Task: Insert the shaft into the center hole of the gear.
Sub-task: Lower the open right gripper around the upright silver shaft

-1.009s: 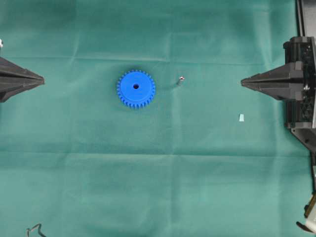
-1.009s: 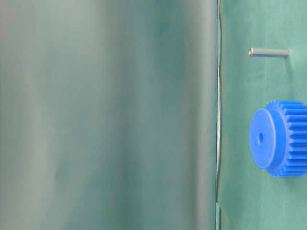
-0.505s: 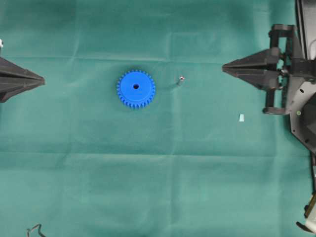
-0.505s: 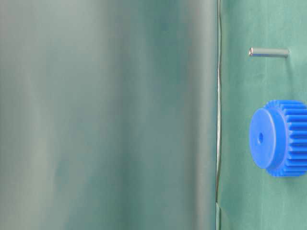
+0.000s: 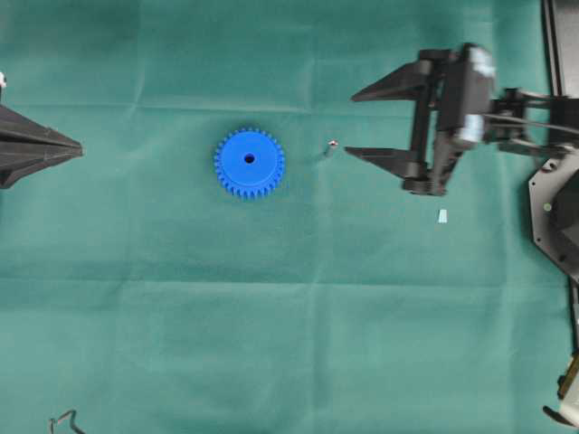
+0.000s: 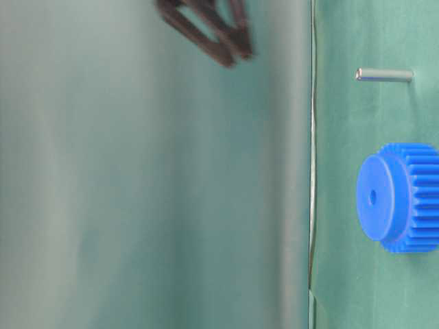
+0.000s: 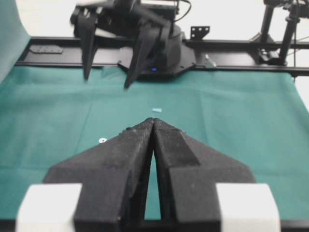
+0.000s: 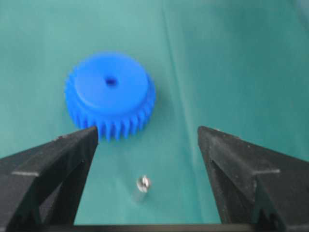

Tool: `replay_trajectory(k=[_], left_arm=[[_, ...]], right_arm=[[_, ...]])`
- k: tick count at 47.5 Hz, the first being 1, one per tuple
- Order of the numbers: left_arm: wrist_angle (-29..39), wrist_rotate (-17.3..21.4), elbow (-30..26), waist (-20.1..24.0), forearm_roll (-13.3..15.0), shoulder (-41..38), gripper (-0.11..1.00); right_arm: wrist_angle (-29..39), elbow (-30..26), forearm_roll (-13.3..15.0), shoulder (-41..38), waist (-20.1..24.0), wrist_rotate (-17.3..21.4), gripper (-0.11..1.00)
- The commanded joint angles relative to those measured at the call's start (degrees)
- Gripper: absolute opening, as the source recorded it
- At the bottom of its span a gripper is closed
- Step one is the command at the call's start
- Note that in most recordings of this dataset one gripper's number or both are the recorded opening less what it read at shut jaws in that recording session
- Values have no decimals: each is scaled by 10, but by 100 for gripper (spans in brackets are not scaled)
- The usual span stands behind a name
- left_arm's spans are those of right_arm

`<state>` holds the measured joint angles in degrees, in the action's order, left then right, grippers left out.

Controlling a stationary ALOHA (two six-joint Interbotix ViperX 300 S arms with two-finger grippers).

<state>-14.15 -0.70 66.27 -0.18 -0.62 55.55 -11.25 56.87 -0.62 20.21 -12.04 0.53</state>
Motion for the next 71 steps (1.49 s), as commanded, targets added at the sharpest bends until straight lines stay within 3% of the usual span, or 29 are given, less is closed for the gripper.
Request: replay_trajectory(k=[1,19,45,50,60,71], left_arm=[[-2,1,-14,-1,-2,-4,0],[-2,1,-14,-1,-2,-5,0],[-2,1,-14,4,-2,-5,0],[-2,1,-15,4,-2,-6,0],[-1,1,-15,4,-2,-5,0],[-2,1,-15,4,-3,-5,0]], right_arm=[[-16,-18,-7,-37,-8,1,88],[-67,-20,-33,-157,-18,1,88],[-81,-20,-36,-183,-18,1,84],[-78,-20,-35,-185,-18,-1,70],[-80,-21,-31,-185,-18,-4,18],[-82,-23,-29,-185,-18,-4,18]])
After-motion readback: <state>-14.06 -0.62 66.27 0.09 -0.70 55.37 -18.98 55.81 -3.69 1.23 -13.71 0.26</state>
